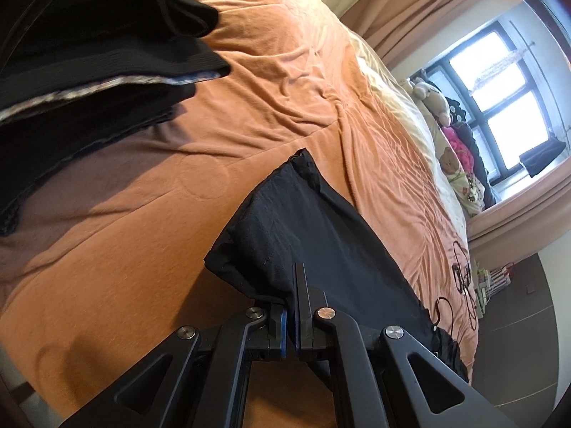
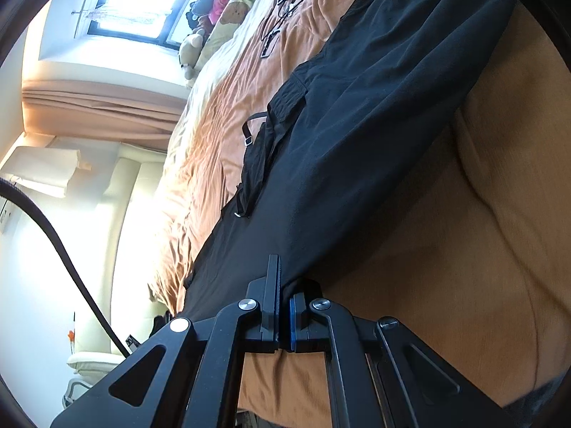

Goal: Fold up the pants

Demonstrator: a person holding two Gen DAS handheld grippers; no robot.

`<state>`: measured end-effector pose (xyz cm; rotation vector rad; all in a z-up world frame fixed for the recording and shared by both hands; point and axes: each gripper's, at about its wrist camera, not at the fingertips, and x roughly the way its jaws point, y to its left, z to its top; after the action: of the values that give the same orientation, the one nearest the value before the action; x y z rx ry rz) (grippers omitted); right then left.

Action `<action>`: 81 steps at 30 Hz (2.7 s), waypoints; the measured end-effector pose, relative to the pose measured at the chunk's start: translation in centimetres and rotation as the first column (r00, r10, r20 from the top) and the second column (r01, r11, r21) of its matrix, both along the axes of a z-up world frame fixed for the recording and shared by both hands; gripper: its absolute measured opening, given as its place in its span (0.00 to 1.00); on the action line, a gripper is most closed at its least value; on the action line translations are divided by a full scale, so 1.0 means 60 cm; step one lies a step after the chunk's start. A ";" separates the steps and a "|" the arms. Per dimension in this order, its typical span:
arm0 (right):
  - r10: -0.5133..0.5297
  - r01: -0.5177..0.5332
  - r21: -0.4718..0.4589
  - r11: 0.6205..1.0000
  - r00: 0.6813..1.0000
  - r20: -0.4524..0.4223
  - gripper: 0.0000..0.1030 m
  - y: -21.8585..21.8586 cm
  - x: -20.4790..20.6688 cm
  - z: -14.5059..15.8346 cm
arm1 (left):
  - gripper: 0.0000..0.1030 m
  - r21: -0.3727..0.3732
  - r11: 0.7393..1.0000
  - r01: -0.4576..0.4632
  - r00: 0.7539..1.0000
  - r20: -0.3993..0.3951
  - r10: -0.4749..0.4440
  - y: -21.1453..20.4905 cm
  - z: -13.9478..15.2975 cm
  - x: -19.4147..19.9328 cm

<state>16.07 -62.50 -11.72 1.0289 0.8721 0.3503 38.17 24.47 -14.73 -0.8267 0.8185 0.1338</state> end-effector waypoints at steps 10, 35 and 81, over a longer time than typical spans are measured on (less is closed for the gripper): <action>0.035 -0.035 -0.019 0.999 0.999 -0.018 0.01 0.019 -0.015 0.016 | 0.02 0.015 0.999 -0.030 1.000 -0.001 0.030 0.036 0.005 -0.057; -0.069 0.061 -0.154 0.986 0.996 -0.047 0.54 -0.126 0.019 0.034 | 0.05 0.032 0.998 -0.047 0.991 -0.128 0.051 0.063 -0.077 -0.082; -0.338 0.318 -0.241 0.917 0.940 -0.045 0.30 -0.226 0.020 0.015 | 0.40 -0.033 0.998 -0.055 0.997 -0.056 0.053 0.033 -0.095 -0.130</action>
<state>17.26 -76.04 -10.80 0.9577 0.7785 -0.0806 30.39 26.47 -20.43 -0.8806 0.8526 0.1914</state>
